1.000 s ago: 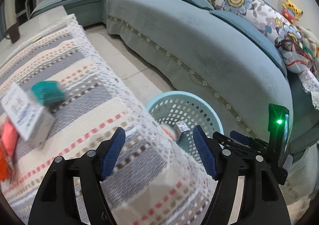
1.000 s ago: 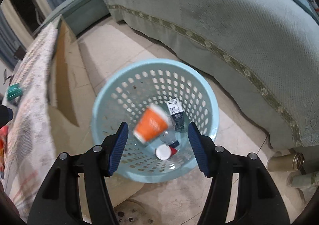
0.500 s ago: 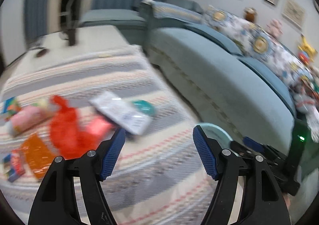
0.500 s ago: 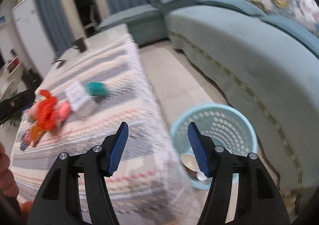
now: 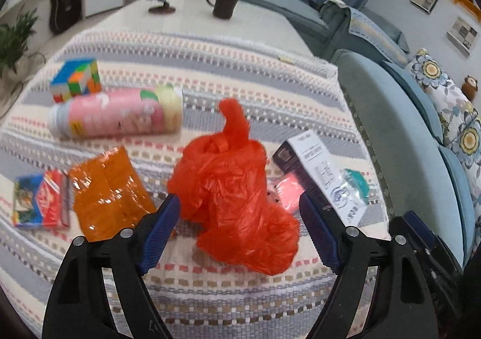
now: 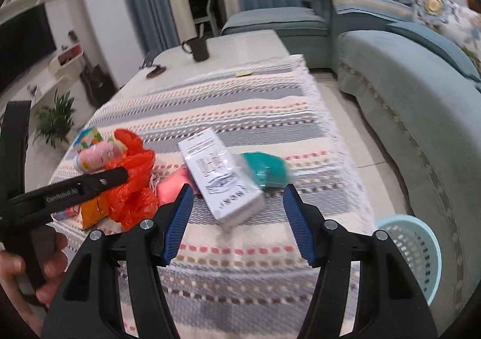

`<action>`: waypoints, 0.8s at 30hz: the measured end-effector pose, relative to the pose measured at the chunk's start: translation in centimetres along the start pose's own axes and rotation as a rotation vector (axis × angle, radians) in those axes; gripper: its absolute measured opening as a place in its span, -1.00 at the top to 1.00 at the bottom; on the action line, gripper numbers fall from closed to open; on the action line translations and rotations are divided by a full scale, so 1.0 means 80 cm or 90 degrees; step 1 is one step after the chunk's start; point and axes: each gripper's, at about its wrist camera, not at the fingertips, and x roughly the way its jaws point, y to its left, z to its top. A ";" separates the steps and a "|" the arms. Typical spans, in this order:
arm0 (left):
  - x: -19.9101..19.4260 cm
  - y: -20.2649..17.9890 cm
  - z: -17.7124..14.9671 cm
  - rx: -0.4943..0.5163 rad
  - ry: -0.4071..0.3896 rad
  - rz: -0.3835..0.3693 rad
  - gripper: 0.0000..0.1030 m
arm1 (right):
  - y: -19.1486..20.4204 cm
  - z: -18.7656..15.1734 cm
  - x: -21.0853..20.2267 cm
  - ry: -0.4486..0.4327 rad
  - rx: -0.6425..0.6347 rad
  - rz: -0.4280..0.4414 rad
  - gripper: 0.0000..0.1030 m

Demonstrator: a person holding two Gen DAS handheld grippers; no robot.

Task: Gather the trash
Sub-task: 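Grasp the red plastic bag with the left tool while the right tool grasps another milk carton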

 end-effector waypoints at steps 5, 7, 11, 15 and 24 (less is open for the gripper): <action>0.027 0.004 -0.006 -0.025 0.036 0.014 -0.50 | 0.006 -0.005 0.021 0.015 -0.021 0.018 -0.13; 0.033 0.004 -0.007 -0.023 0.047 0.011 -0.45 | 0.006 -0.003 0.032 0.028 -0.026 0.026 -0.13; 0.042 0.012 -0.011 -0.033 0.061 0.014 -0.23 | -0.005 0.000 0.058 0.059 -0.009 0.035 -0.13; 0.044 0.021 -0.011 -0.039 0.062 0.014 0.12 | -0.015 0.006 0.076 0.070 0.004 0.028 -0.13; 0.010 0.039 -0.001 -0.064 -0.003 0.034 0.35 | -0.009 0.021 0.101 0.093 -0.016 0.042 -0.31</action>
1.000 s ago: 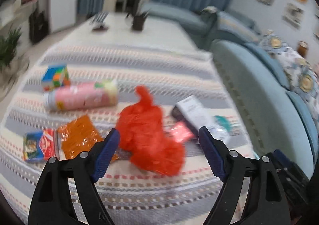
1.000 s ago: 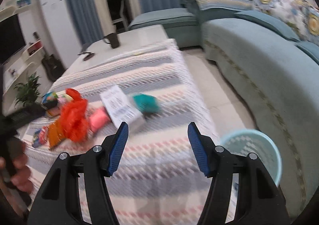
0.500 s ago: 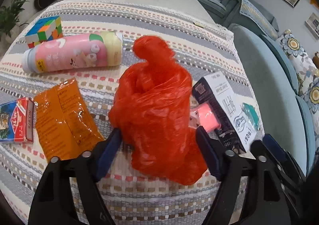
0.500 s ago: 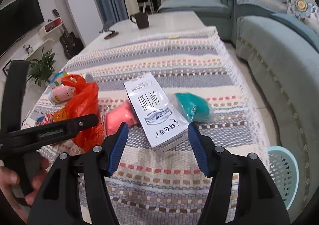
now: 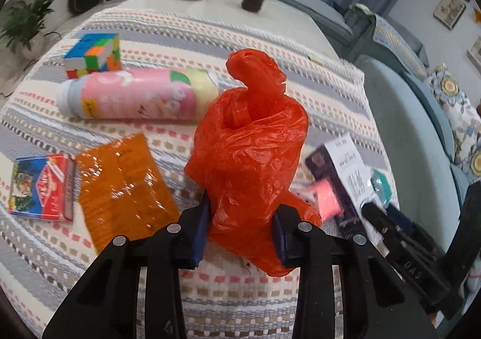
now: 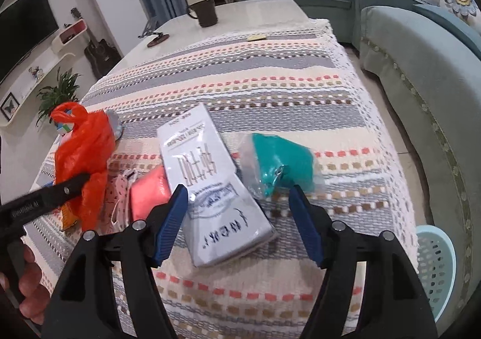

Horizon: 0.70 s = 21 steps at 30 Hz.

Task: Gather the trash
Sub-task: 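Grasp the red plastic bag with the left tool while the right tool grasps another milk carton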

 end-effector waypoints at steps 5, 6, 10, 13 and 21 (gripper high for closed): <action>-0.006 0.010 0.003 -0.011 -0.006 -0.016 0.36 | 0.013 -0.006 0.014 0.026 0.008 0.008 -0.58; -0.009 0.009 0.002 -0.008 -0.009 -0.017 0.36 | 0.016 -0.009 0.017 0.032 0.007 0.006 -0.58; -0.015 -0.001 0.004 0.006 -0.028 -0.024 0.36 | 0.035 -0.023 0.016 0.032 -0.038 -0.058 -0.07; -0.016 -0.008 0.006 0.015 -0.038 -0.030 0.36 | 0.032 -0.039 -0.005 0.022 -0.021 -0.058 -0.06; -0.021 -0.023 0.002 0.043 -0.048 -0.038 0.36 | 0.026 -0.123 -0.070 0.061 0.022 -0.048 -0.09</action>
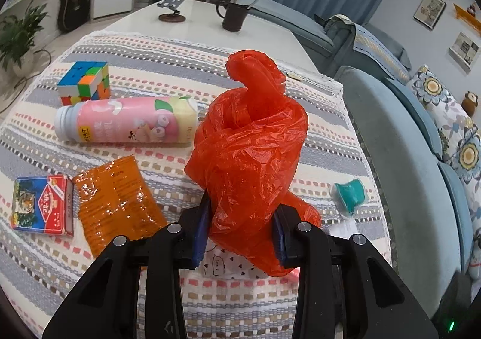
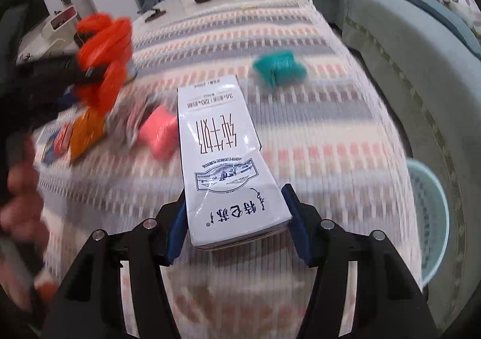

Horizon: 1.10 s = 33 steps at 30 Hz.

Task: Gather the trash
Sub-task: 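Grasp the red plastic bag with the left tool while the right tool grasps another milk carton, then carry the red bag and carton to the wastebasket and open both tools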

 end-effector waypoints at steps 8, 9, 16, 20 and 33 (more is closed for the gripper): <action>0.001 -0.006 -0.003 0.012 -0.003 -0.001 0.36 | 0.010 0.008 -0.001 0.012 -0.027 0.003 -0.33; 0.002 -0.007 -0.003 0.015 -0.002 -0.004 0.36 | 0.014 0.013 0.002 0.016 -0.035 0.002 -0.33; 0.000 -0.025 -0.007 0.052 -0.008 -0.016 0.36 | 0.027 0.024 0.011 -0.005 -0.064 -0.050 0.06; -0.016 -0.053 -0.020 0.120 -0.028 -0.013 0.36 | 0.005 0.020 -0.033 -0.082 -0.021 -0.071 0.07; -0.075 -0.253 -0.059 0.303 -0.043 -0.225 0.36 | -0.157 0.004 -0.174 -0.226 0.144 -0.163 0.07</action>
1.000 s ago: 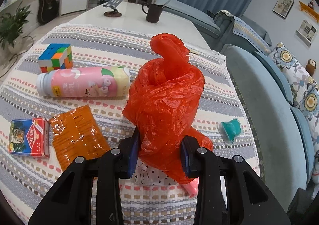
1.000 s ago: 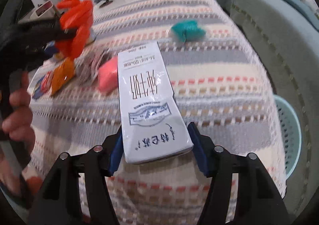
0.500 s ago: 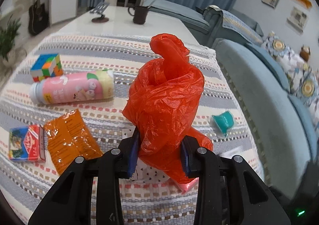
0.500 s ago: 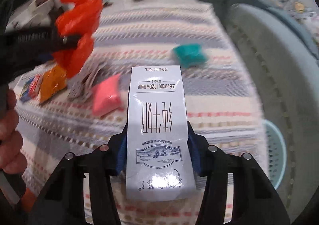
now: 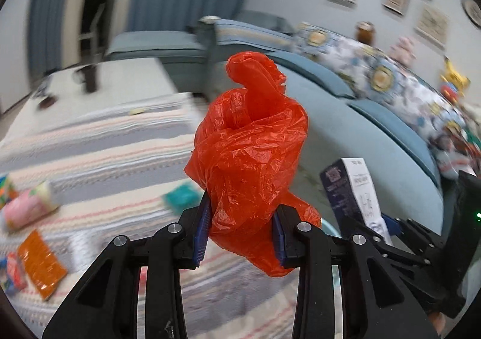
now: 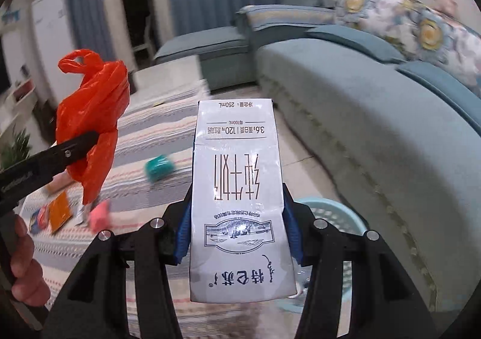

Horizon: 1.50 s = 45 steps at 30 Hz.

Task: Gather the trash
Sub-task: 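Carry the red bag and carton to the wastebasket and open both tools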

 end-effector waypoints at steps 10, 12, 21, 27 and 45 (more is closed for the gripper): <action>0.117 -0.101 -0.039 0.105 0.118 -0.071 0.36 | -0.127 -0.044 0.053 0.077 0.127 -0.081 0.07; 0.144 -0.106 -0.050 0.117 0.138 -0.046 0.36 | -0.148 -0.063 0.077 0.116 0.163 -0.082 0.07; 0.206 -0.112 -0.081 0.158 0.227 -0.082 0.36 | -0.177 -0.113 0.144 0.207 0.215 -0.094 0.06; 0.220 -0.109 -0.090 0.151 0.250 -0.098 0.00 | -0.174 -0.118 0.155 0.215 0.223 -0.097 0.04; 0.134 -0.064 -0.073 0.108 0.197 -0.079 -0.13 | -0.141 -0.099 0.106 0.181 0.202 -0.052 0.03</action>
